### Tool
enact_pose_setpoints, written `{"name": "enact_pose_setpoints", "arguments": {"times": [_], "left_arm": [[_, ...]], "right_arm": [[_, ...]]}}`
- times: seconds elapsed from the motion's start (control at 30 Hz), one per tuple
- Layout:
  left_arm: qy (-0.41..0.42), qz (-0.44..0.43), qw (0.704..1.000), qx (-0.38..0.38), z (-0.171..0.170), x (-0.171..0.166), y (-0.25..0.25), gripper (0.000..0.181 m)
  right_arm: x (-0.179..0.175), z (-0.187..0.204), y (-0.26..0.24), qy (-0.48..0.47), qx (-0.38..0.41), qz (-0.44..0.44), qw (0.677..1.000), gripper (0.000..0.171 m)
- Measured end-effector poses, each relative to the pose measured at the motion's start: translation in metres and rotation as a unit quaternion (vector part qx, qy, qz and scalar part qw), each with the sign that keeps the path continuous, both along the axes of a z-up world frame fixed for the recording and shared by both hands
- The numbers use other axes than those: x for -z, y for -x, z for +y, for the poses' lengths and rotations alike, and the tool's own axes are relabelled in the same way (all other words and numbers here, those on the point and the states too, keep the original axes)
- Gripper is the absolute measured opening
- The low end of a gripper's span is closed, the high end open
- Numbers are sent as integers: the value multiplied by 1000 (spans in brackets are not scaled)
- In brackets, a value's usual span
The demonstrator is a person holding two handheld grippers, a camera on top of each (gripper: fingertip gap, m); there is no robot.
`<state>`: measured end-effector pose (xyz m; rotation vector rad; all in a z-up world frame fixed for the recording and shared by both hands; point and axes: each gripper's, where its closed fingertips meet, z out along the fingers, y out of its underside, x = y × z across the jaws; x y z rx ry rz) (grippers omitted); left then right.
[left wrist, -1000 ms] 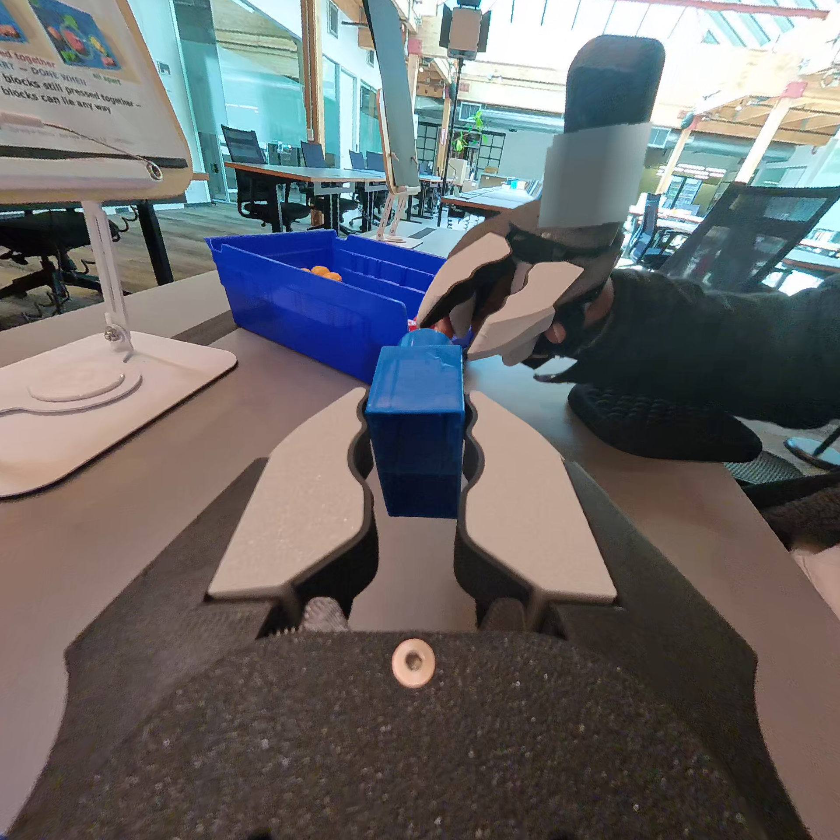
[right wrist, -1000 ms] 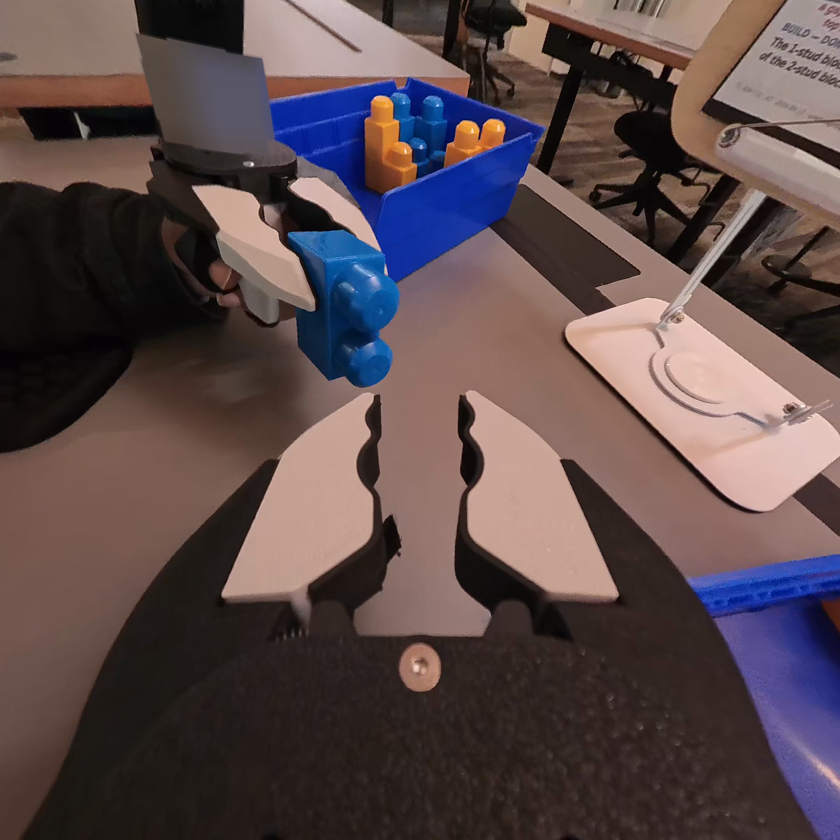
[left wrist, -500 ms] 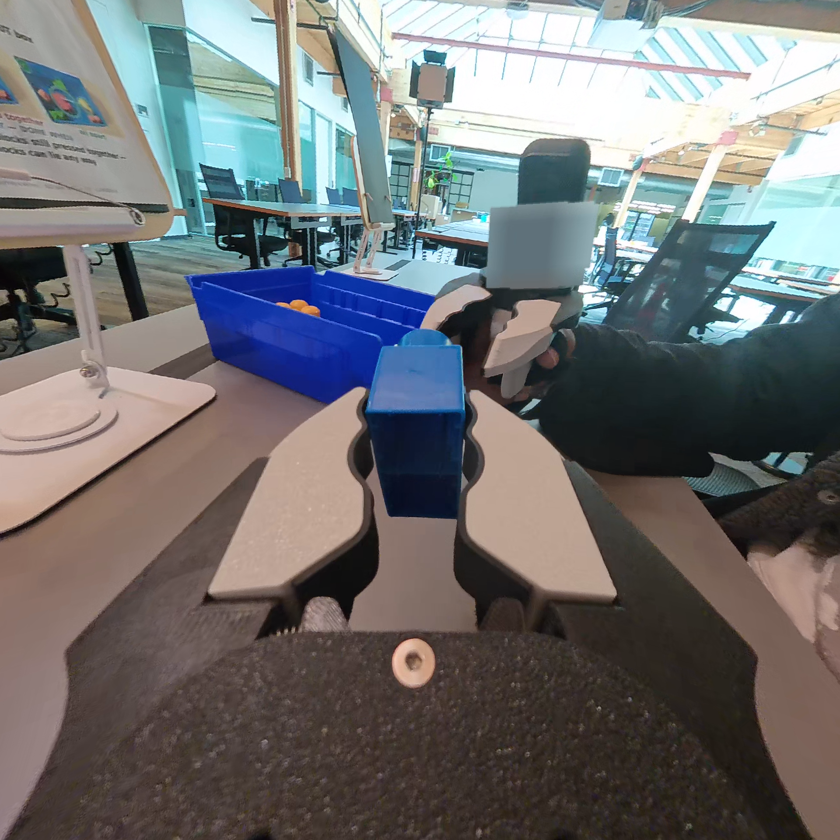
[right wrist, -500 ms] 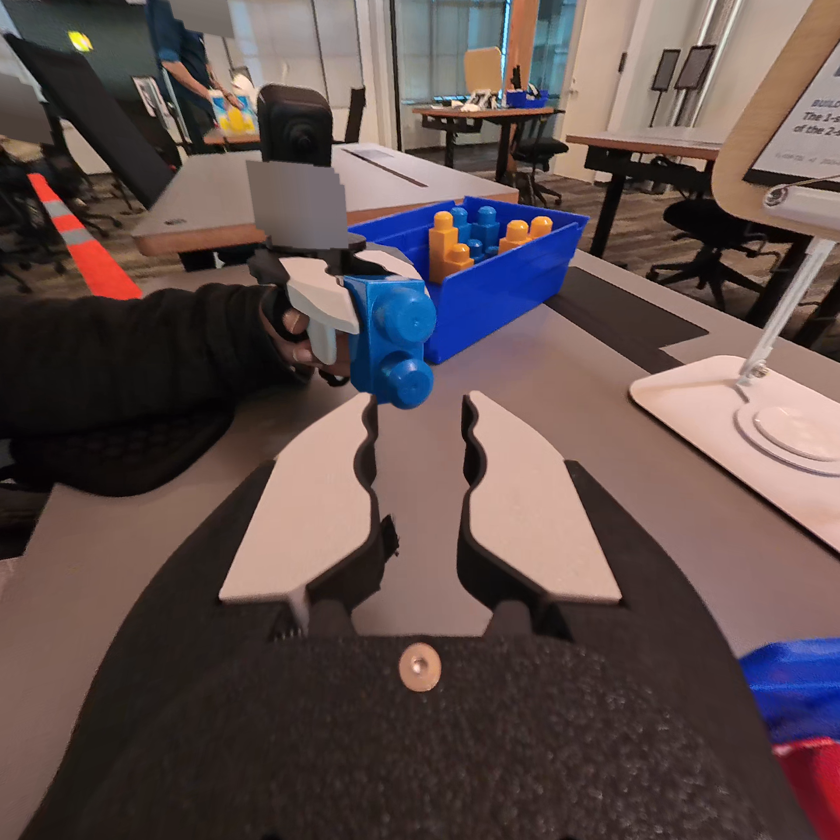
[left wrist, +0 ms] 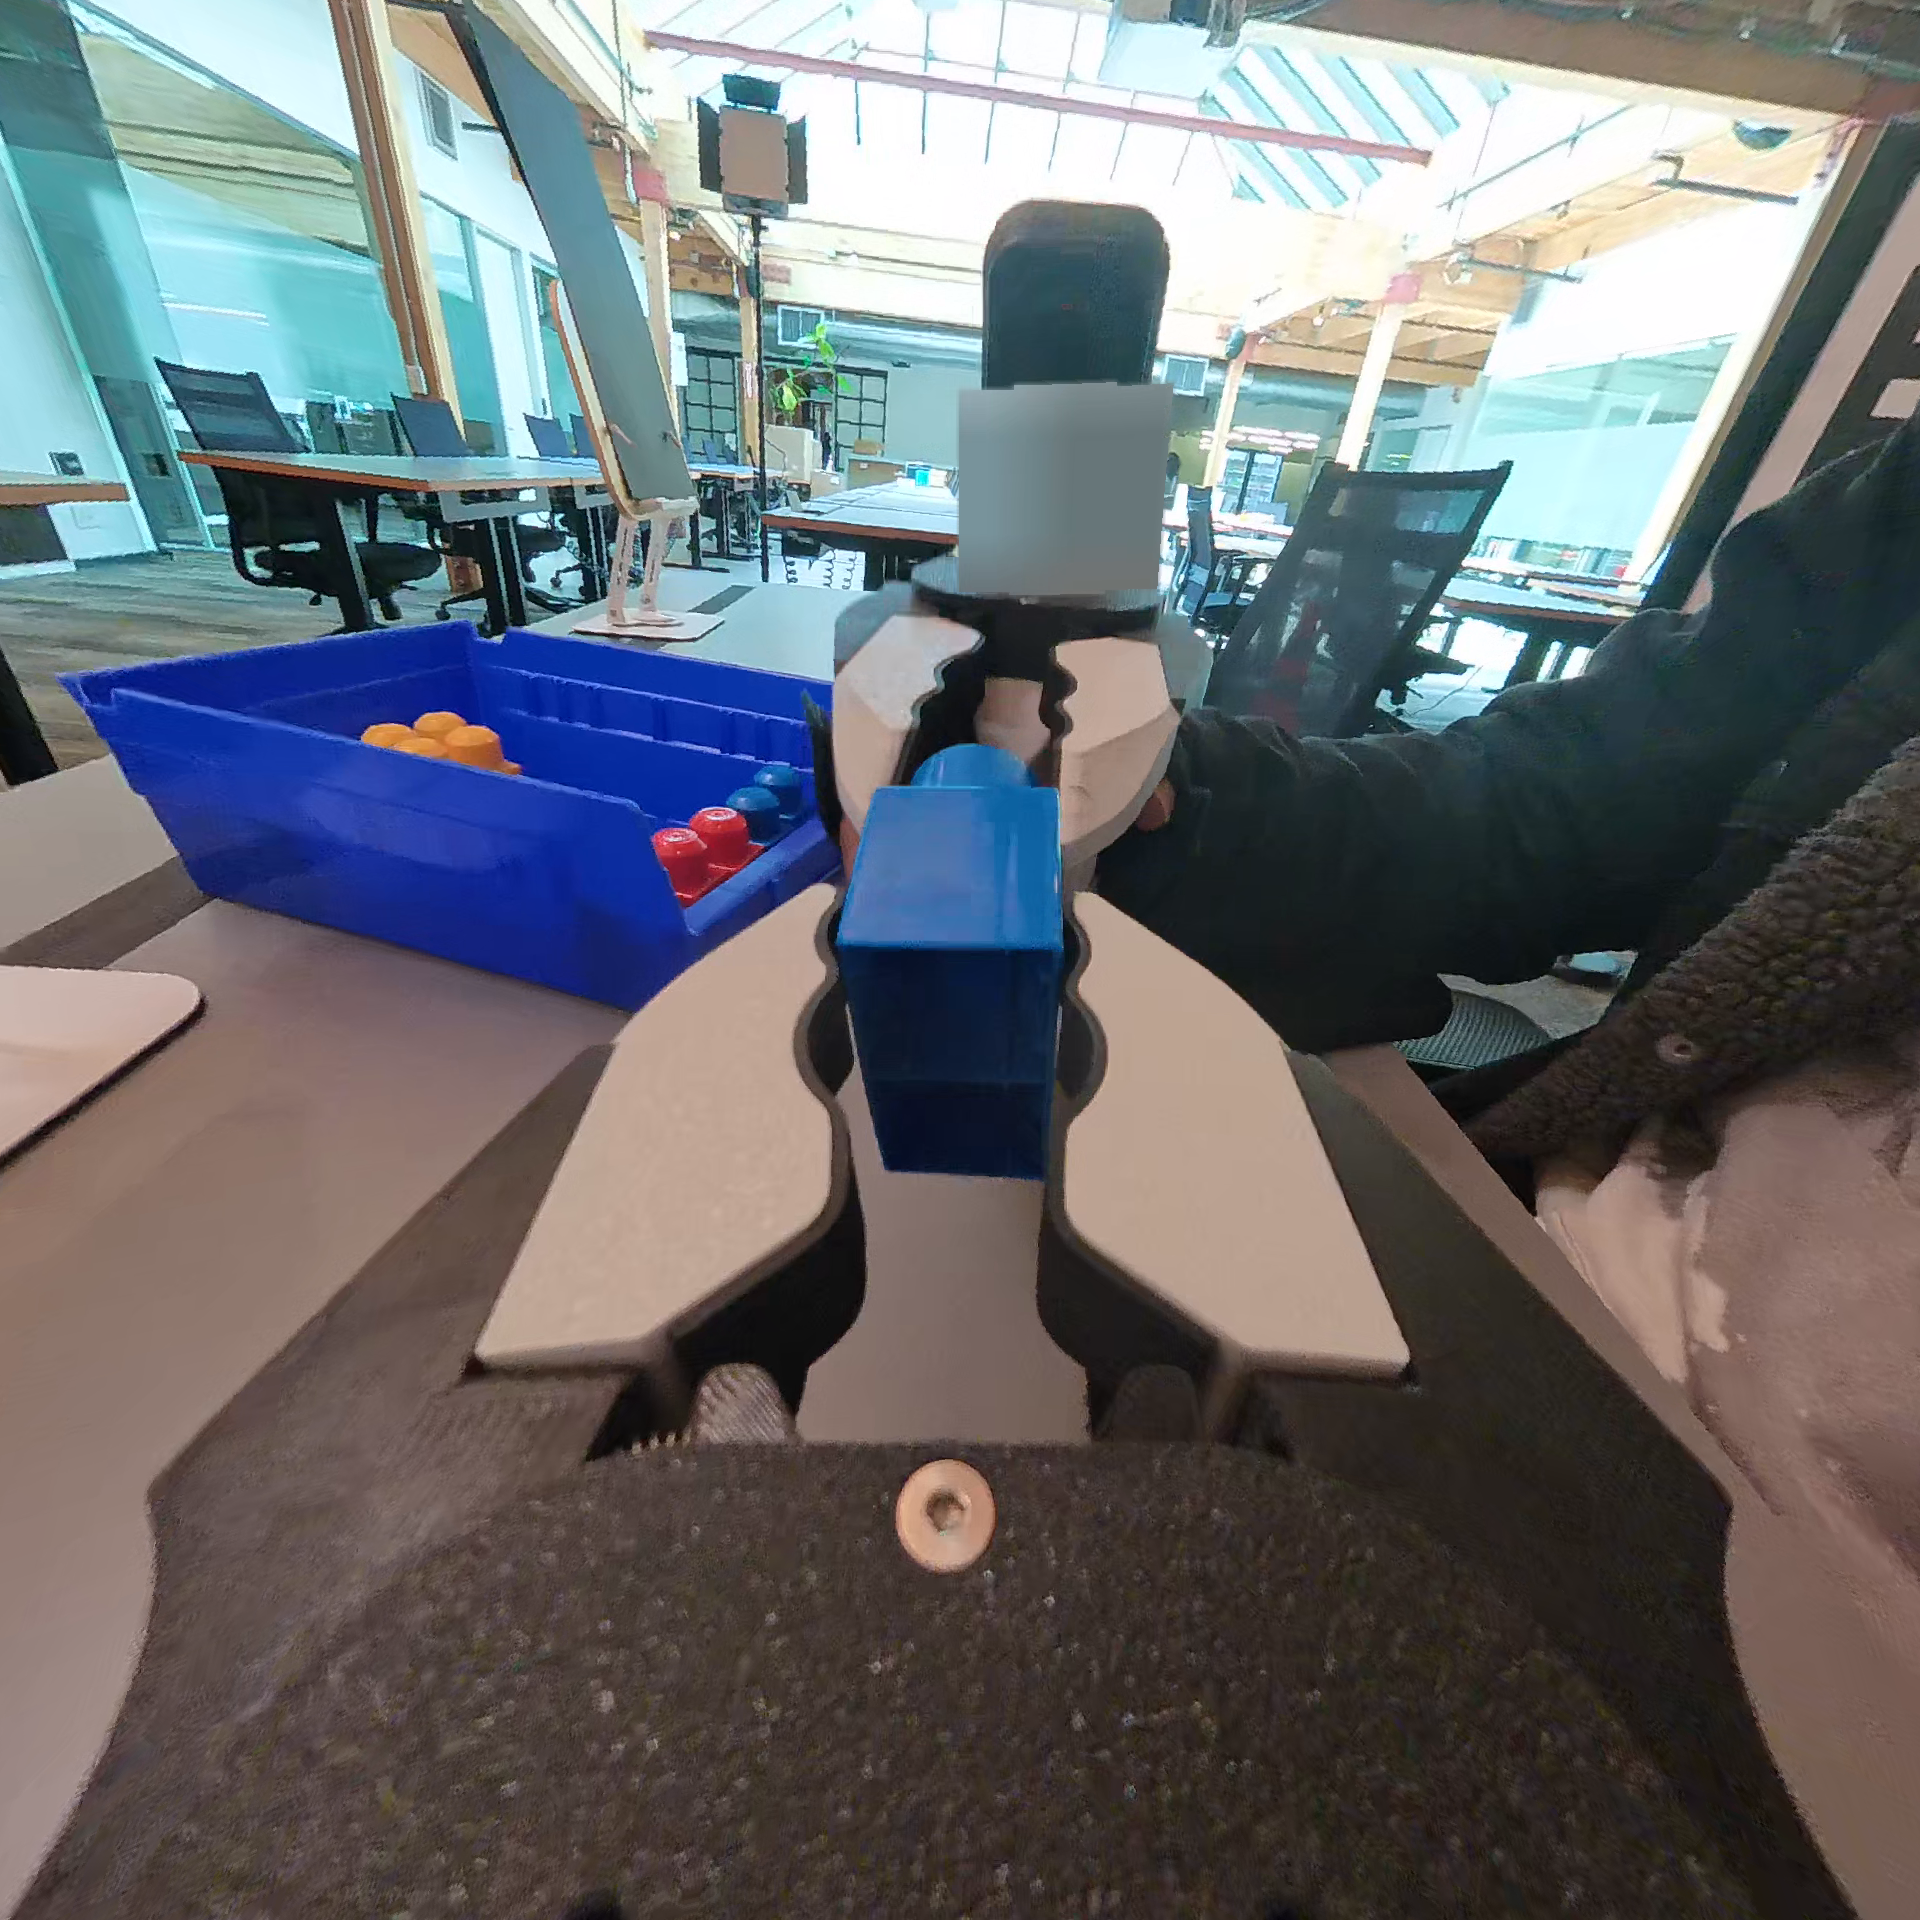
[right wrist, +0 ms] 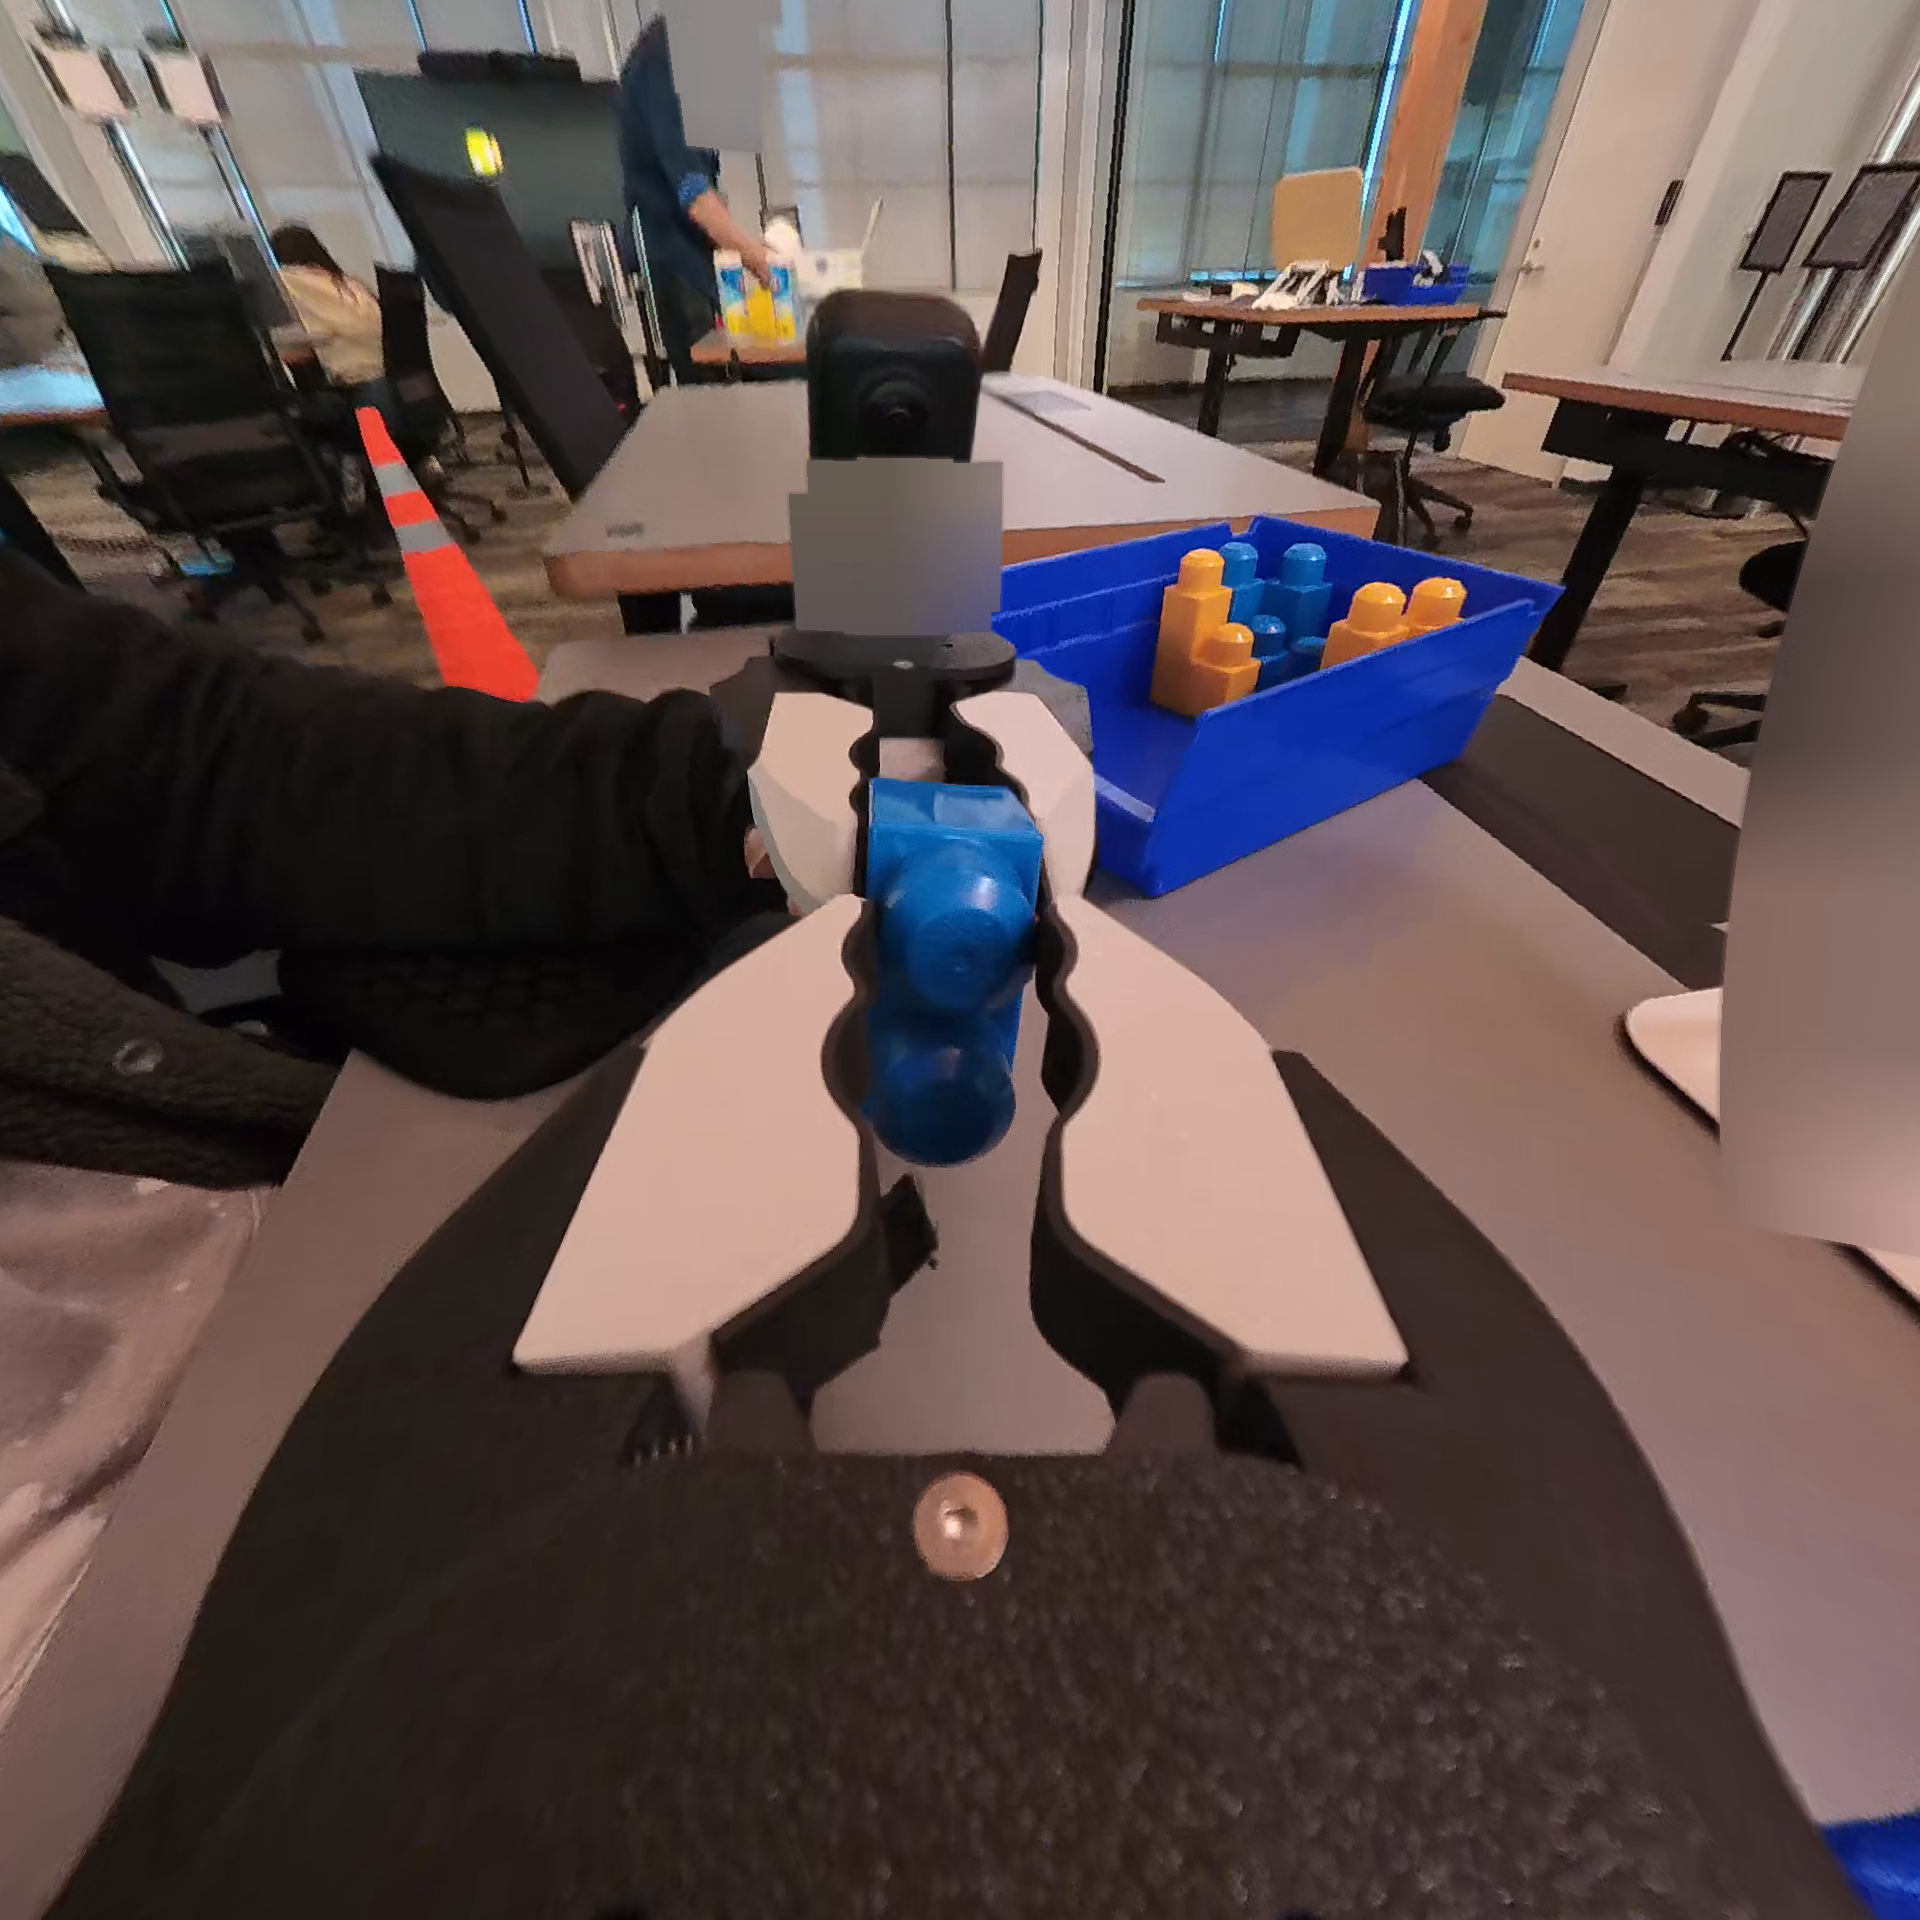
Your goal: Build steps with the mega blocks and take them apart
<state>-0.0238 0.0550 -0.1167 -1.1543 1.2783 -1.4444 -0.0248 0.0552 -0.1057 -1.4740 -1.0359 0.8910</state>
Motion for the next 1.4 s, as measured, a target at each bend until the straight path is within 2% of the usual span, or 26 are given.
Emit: {"name": "enact_pose_setpoints", "arguments": {"times": [0.13, 0.2, 0.3, 0.4, 0.5, 0.67, 0.8, 0.9, 1.13, 1.23, 1.4], "left_arm": [[-26, -5, 999, -35, 5, -9, -2, 39], [-25, -5, 998, -65, 17, -11, 4, 38], [-15, -15, 995, -93, 32, -12, 12, 26], [-14, -15, 993, -118, 43, -12, 16, 17], [-13, -16, 990, -141, 51, -10, 19, 0], [-11, -9, 985, -170, 60, -5, 21, 0], [-11, -2, 984, -176, 63, -1, 21, 0], [-11, 1, 984, -179, 66, 1, 21, 0], [-11, 12, 983, -182, 69, 7, 21, 0], [-14, 14, 982, -188, 71, 8, 22, 0], [-13, 15, 976, -217, 80, 9, 25, 0]], "right_arm": [[-25, 6, -31, -38, -2, -98, 994, 29], [-41, 34, -74, -45, 45, -175, 982, 29], [-40, 91, -155, -20, 133, -336, 932, 29], [-17, 131, -217, 38, 170, -443, 879, 29], [19, 156, -244, 86, 166, -501, 845, 29], [77, 184, -249, 142, 139, -537, 820, 29], [103, 197, -253, 170, 121, -563, 799, 29], [112, 202, -255, 185, 108, -568, 795, 29], [112, 208, -251, 169, 108, -552, 809, 31], [90, 207, -243, 141, 121, -524, 831, 36], [28, 201, -228, 71, 182, -439, 877, 37]]}}
